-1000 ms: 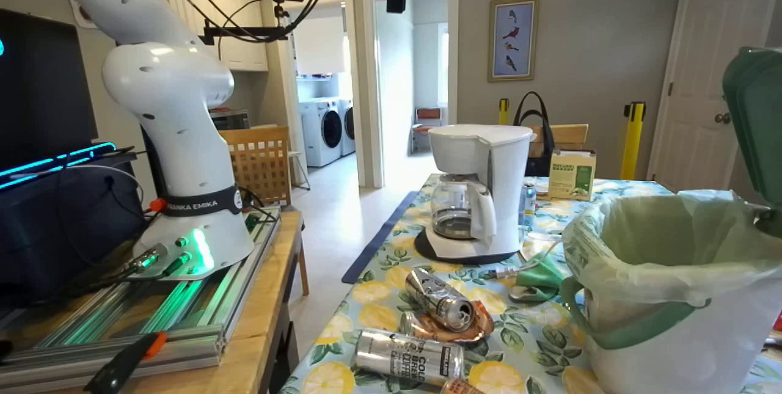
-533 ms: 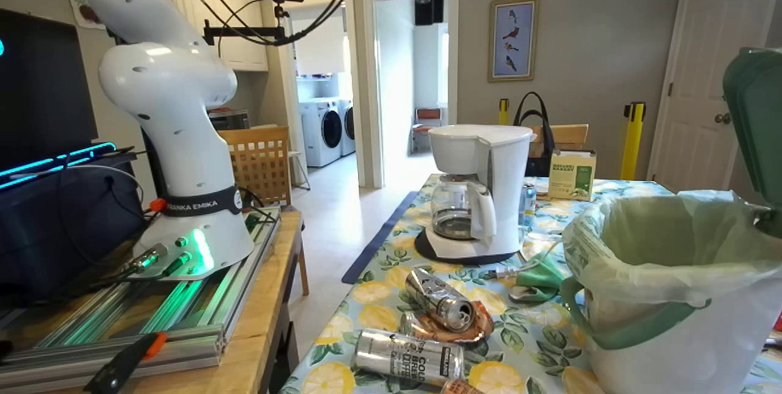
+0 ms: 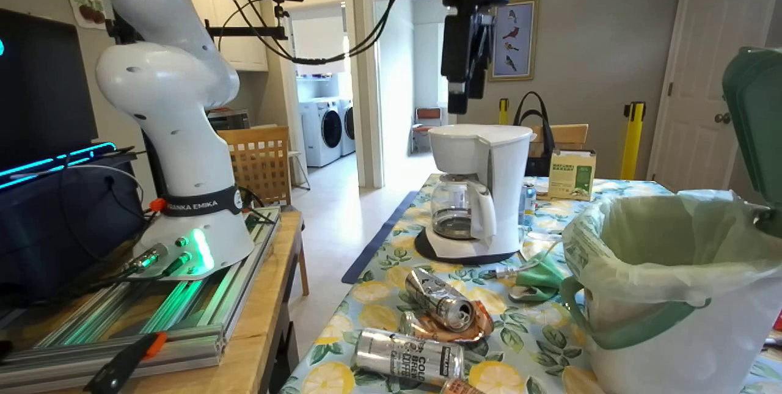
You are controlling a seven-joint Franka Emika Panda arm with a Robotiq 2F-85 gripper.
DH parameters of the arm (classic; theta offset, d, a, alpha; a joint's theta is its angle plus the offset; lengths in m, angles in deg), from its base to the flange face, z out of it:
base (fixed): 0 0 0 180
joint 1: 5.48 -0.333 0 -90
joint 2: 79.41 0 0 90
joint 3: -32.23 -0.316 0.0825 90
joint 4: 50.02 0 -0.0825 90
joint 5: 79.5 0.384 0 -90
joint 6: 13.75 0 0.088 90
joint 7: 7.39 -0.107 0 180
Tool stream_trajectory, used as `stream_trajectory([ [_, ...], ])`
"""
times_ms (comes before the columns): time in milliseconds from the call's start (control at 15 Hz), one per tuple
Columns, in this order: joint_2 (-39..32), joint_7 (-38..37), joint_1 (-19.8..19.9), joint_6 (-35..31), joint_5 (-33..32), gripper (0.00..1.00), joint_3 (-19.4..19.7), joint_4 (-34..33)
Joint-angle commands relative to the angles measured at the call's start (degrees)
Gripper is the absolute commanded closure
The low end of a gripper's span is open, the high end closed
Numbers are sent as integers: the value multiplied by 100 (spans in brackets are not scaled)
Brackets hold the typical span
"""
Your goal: Place the silver cans together and the orange cans together.
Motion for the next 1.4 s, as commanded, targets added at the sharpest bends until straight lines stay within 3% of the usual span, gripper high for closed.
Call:
stream_trajectory([
  [0,-476,45,70,147,239,0,-9,-149],
  [667,-496,-24,89,32,126,0,-65,-26],
  [933,-953,-327,61,-88,153,0,-106,51],
  [1333,-1658,-99,-15,-112,197,0,-293,127],
])
